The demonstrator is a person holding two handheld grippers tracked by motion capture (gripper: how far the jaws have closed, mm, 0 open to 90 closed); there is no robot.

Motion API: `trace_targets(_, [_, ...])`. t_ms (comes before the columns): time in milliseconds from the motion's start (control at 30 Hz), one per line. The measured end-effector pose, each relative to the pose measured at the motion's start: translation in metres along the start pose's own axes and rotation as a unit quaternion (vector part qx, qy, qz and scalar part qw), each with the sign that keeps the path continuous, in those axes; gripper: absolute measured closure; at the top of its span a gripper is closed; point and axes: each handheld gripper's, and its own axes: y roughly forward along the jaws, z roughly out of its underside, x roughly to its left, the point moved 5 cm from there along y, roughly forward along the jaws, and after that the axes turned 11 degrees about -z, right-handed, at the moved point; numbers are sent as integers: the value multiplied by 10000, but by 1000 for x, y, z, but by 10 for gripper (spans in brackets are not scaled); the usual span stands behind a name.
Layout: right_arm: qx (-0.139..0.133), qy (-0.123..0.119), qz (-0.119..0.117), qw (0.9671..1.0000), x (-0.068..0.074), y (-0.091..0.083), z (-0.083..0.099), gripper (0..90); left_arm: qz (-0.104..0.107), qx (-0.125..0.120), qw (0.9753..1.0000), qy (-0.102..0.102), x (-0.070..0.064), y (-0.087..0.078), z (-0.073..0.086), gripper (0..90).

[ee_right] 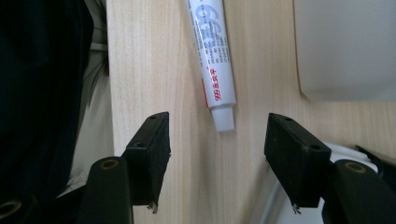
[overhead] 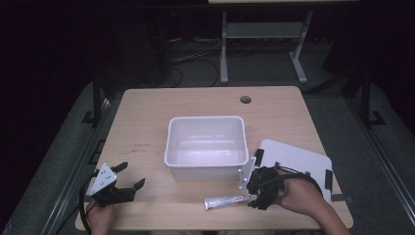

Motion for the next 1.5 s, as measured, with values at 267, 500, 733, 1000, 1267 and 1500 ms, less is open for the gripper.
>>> trace_targets(267, [44,-93,-62,9999,0,7,-7,408,5,-4,10000,2,0,0,0,135])
trace_targets(500, [38,-165,-77,9998,0,11,-12,425,1,-8,10000,7,0,0,0,135])
trace_targets(733, [136,-247,-139,9995,-1,18,-18,456,2,-10,10000,3,0,0,0,135])
trace_targets(1000, [195,-327,-191,9991,-2,27,-24,482,-4,-19,10000,-11,1,-1,0,135])
trace_targets(1267, [233,-445,-170,9986,-3,36,-29,508,-4,-25,10000,-9,1,-1,0,135])
trace_targets(1500, [330,-475,-168,9982,-5,41,-31,525,1,-23,10000,-11,1,-1,0,135])
